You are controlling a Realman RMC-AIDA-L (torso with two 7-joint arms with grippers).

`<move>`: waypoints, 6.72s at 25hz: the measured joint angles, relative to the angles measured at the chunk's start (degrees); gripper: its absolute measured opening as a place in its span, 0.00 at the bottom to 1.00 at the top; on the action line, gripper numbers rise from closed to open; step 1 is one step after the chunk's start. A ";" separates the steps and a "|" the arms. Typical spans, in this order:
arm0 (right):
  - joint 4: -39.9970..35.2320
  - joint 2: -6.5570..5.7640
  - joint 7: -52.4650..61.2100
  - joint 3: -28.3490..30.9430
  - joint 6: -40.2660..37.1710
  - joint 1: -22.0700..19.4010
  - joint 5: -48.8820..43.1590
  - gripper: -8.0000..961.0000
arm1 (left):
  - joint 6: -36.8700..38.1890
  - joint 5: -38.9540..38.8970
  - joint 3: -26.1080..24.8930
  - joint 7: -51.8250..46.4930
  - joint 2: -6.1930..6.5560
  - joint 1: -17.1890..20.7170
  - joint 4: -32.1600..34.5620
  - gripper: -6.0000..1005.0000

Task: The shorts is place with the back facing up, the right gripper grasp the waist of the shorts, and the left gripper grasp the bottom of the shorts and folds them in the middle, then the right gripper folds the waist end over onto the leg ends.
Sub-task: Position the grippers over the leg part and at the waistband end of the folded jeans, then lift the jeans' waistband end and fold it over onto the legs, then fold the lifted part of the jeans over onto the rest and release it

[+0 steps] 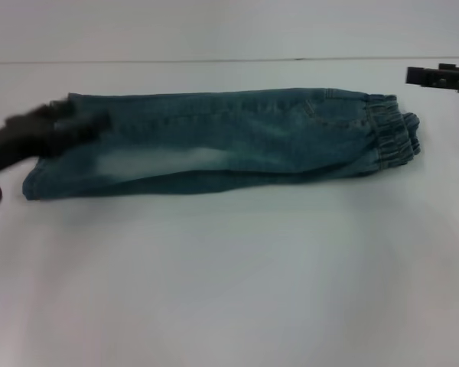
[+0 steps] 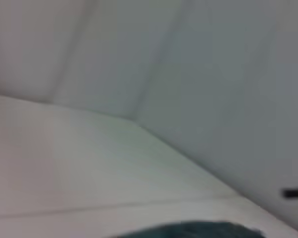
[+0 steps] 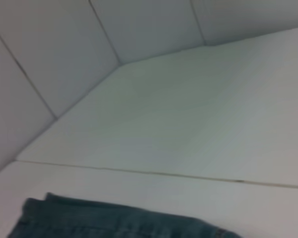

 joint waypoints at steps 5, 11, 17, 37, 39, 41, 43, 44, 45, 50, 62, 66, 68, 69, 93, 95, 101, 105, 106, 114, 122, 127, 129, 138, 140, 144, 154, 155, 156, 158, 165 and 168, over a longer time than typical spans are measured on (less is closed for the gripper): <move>-3.48 -2.58 6.59 -0.71 -7.97 -0.99 -1.04 0.98 | 14.21 6.05 0.64 1.61 0.00 1.12 2.19 0.95; -10.37 -3.61 13.74 -4.65 -13.97 0.16 -8.81 0.99 | 17.71 8.75 0.91 2.50 -0.44 1.61 2.21 0.95; -11.09 -2.71 17.94 -8.29 -14.41 3.52 -16.38 0.99 | 17.35 9.04 1.12 3.28 -0.96 1.73 1.73 0.95; -9.56 4.98 23.65 -15.62 6.74 7.94 -29.79 0.99 | 15.08 9.23 2.65 4.18 -1.94 1.58 0.21 0.95; -8.38 5.11 23.73 -15.88 8.23 8.11 -29.85 0.99 | 14.89 9.23 2.68 4.18 -1.99 1.67 -0.01 0.95; -6.79 5.11 23.74 -16.00 9.93 8.42 -29.85 0.99 | 14.82 9.23 2.70 4.18 -1.99 1.66 -0.26 0.95; -4.92 5.12 23.74 -16.01 11.54 8.72 -29.82 0.98 | 14.79 9.23 2.70 4.18 -1.98 1.58 -0.41 0.95; -3.73 5.15 23.72 -16.02 12.44 8.88 -29.73 0.98 | 14.79 9.23 2.70 4.17 -1.98 1.50 -0.43 0.95; -2.56 5.18 23.62 -16.02 13.38 9.04 -29.62 0.98 | 14.79 9.23 2.70 4.18 -1.98 1.45 -0.43 0.95; 0.64 5.80 22.98 -16.58 18.33 9.43 -29.47 0.98 | 14.79 9.22 2.82 4.18 -1.95 1.26 -0.43 0.95; -0.36 5.60 18.89 -16.48 12.54 9.02 -23.26 0.97 | 13.60 9.19 3.94 4.17 -2.32 1.30 -0.43 0.95; -1.48 5.38 18.88 -16.39 11.17 8.56 -23.17 0.97 | 13.30 9.16 3.99 4.24 -2.36 1.42 -0.43 0.95; -1.59 5.33 18.85 -16.43 11.13 8.46 -23.27 0.87 | 13.30 9.08 4.03 4.38 -2.39 1.40 -0.43 0.95; -1.59 5.32 18.84 -16.56 11.24 8.37 -23.34 0.78 | 13.30 9.07 4.06 4.46 -2.42 1.35 -0.43 0.95; -10.37 3.92 19.24 -11.89 -0.06 5.21 -19.46 0.09 | -7.71 -8.11 3.79 17.97 -3.41 -6.77 -16.37 0.83; -12.19 3.34 19.24 -9.79 -3.43 4.40 -17.91 0.09 | -10.15 -11.59 3.78 24.98 -3.56 -8.13 -20.33 0.79; -14.94 0.54 19.34 -3.95 -13.50 2.31 -11.37 0.08 | -15.74 -20.49 3.74 47.91 -3.94 -12.40 -31.37 0.69; -16.46 -0.53 19.41 0.71 -19.79 2.01 -9.18 0.08 | -21.02 -24.71 2.25 70.53 -4.02 -16.28 -41.20 0.55; -16.91 -0.66 19.45 1.65 -21.28 2.01 -8.82 0.08 | -23.09 -25.18 1.03 75.41 -4.04 -17.19 -43.46 0.51; -22.82 -1.19 23.07 5.26 -31.45 1.87 -1.17 0.08 | -33.91 -24.74 -4.28 91.74 -4.05 -21.79 -54.44 0.14; -26.73 -1.49 26.66 4.83 -33.11 2.72 4.22 0.08 | -34.19 -20.41 -6.16 95.16 -4.04 -22.69 -61.50 0.01; -26.84 -1.43 27.28 4.61 -34.35 4.49 5.25 0.08 | -35.54 -11.85 -12.19 95.18 -4.04 -22.30 -65.27 0.01; -26.85 -1.31 27.54 4.51 -34.78 5.20 5.31 0.08 | -36.87 -7.77 -14.62 95.19 -4.05 -22.25 -67.16 0.01; -26.26 -1.06 27.15 0.99 -33.16 5.62 5.03 0.08 | -36.17 4.99 -24.24 95.80 -4.05 -17.73 -69.28 0.01; -25.64 -1.06 27.03 0.10 -32.61 5.58 5.01 0.08 | -35.18 6.36 -26.84 96.24 -4.04 -15.73 -68.41 0.01; -22.66 -1.35 26.33 -1.94 -30.86 5.78 4.98 0.08 | -30.60 7.09 -29.50 96.38 -4.04 -11.56 -65.34 0.01; -11.97 -1.65 22.63 -10.04 -23.36 9.88 4.90 0.08 | -12.53 6.65 -42.31 95.36 -4.05 1.46 -58.57 0.15; -10.41 -1.64 22.00 -11.57 -22.05 10.68 4.88 0.08 | -11.42 6.58 -43.09 95.16 -4.02 2.35 -58.22 0.17; -8.93 -1.59 21.40 -12.92 -21.05 11.42 4.88 0.08 | -9.90 6.58 -44.58 94.96 -4.04 3.38 -57.78 0.20; -5.75 -1.22 19.86 -15.84 -19.04 13.40 4.86 0.08 | -8.44 6.58 -46.61 94.81 -4.04 4.68 -57.18 0.28; -0.35 2.48 17.13 -25.34 -10.82 18.86 3.97 0.12 | -6.51 6.59 -51.60 90.21 -4.05 7.66 -54.64 0.58; 1.40 4.69 16.03 -28.29 -7.64 20.54 3.00 0.15 | -6.31 6.55 -52.92 88.32 -4.04 8.38 -54.14 0.64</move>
